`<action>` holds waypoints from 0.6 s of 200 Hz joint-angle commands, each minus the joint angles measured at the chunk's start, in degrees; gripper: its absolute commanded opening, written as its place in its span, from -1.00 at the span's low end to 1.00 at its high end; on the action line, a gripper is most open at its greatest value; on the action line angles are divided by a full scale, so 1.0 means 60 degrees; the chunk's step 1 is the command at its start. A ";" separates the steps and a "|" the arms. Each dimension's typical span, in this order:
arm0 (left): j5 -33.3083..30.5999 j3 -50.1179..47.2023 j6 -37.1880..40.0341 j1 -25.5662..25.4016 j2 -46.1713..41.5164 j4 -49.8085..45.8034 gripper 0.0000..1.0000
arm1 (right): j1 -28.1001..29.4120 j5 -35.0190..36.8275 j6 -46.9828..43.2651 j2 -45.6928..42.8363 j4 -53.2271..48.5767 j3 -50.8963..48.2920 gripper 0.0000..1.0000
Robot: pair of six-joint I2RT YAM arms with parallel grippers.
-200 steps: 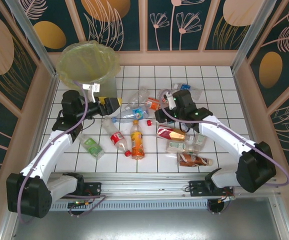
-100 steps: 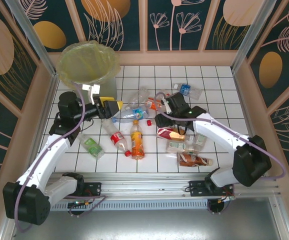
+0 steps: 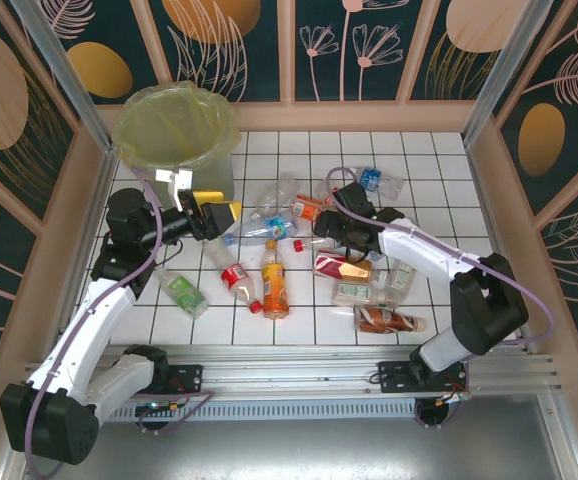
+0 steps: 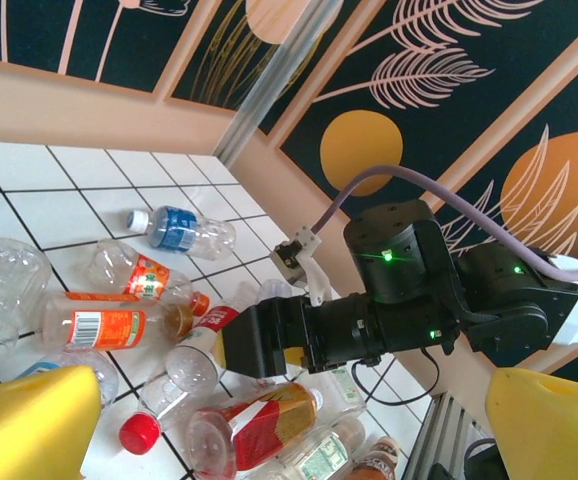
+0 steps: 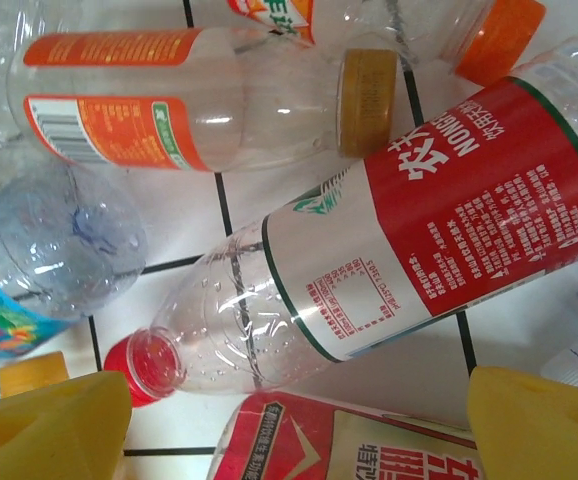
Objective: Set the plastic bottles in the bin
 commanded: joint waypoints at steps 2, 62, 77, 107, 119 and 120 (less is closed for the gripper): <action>-0.0133 -0.0105 0.0058 -0.0039 -0.0146 0.0067 0.97 | -0.0180 0.0304 0.1030 -0.0032 0.0354 -0.0010 0.76; -0.0287 -0.0060 0.0038 -0.0039 -0.0205 -0.0083 0.97 | -0.0256 -0.0648 -0.2478 0.0447 0.1152 0.0644 0.72; -0.0287 -0.0071 0.0053 -0.0039 -0.0221 -0.0113 0.97 | -0.0245 -0.1006 -0.4192 0.0753 0.1021 0.0855 0.70; -0.0367 -0.0072 0.0065 -0.0039 -0.0149 -0.0139 0.97 | -0.0247 -0.1085 -0.5829 0.1427 0.0595 0.1625 0.71; -0.0408 -0.0070 0.0093 -0.0038 -0.0120 -0.0181 0.97 | -0.0525 -0.1701 -0.6797 0.1827 0.0394 0.1897 0.72; -0.0414 -0.0063 0.0094 -0.0038 -0.0119 -0.0183 0.97 | -0.0526 -0.1725 -0.6862 0.1872 0.0355 0.1920 0.72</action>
